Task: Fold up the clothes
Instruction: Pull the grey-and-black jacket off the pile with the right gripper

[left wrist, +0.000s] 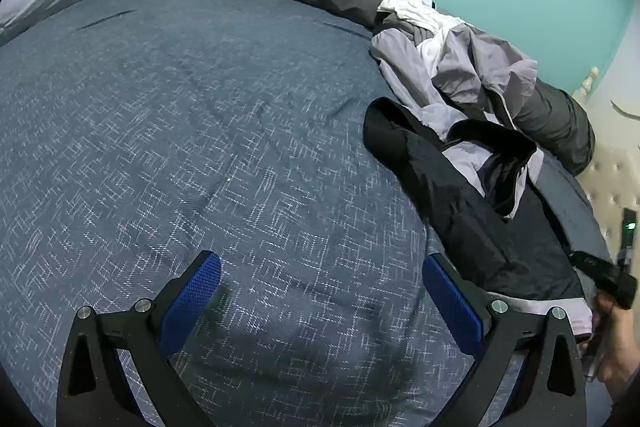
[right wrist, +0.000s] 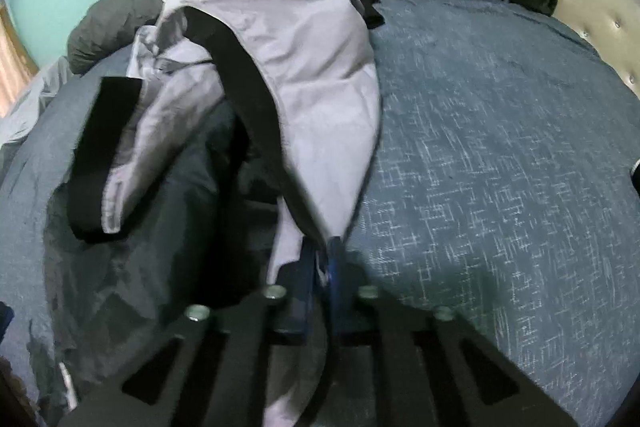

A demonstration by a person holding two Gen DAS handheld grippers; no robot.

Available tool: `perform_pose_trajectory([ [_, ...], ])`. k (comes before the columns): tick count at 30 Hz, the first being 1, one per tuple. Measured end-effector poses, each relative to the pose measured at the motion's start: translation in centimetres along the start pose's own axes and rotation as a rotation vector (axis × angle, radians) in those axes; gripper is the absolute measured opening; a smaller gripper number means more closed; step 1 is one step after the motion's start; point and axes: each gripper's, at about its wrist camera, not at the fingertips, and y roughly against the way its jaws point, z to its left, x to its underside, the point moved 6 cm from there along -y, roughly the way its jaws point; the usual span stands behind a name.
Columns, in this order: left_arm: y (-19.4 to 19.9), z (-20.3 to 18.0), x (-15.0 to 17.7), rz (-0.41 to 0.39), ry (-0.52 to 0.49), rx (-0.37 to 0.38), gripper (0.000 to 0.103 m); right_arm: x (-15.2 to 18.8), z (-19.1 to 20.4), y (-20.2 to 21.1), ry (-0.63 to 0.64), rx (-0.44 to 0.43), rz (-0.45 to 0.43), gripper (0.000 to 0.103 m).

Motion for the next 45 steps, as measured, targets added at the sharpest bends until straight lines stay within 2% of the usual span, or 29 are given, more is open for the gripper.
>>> perform_pose_trajectory([
  [13,2.6,-0.9,-0.8,-0.06,-0.022,-0.02,0.103,2.7,-3.0,14.1,-0.019,-0.023,-0.159,0.005],
  [15,3.0,-1.2,-0.8,-0.068,-0.023,-0.017,0.103,3.6,-3.5,16.8,-0.014,-0.004,-0.181,0.005],
  [20,3.6,-1.9,-0.9,-0.074,-0.046,-0.002,0.103,5.9,-7.8,21.4,-0.166,0.036,-0.231,0.005],
  [23,3.7,-2.4,-0.7,-0.071,-0.06,0.007,0.103,7.7,-7.6,19.8,-0.165,0.023,-0.165,0.005],
  [33,2.7,-4.8,0.1,-0.054,-0.125,0.036,0.103,8.6,-3.8,14.1,-0.236,-0.081,-0.212,0.005],
  [39,2.3,-6.9,0.7,-0.058,-0.198,0.048,0.103,10.1,-5.5,12.5,-0.331,-0.028,-0.251,0.005],
  [45,1.5,-9.1,1.3,-0.038,-0.237,0.08,0.103,11.3,-7.6,12.5,-0.347,0.038,-0.315,0.006],
])
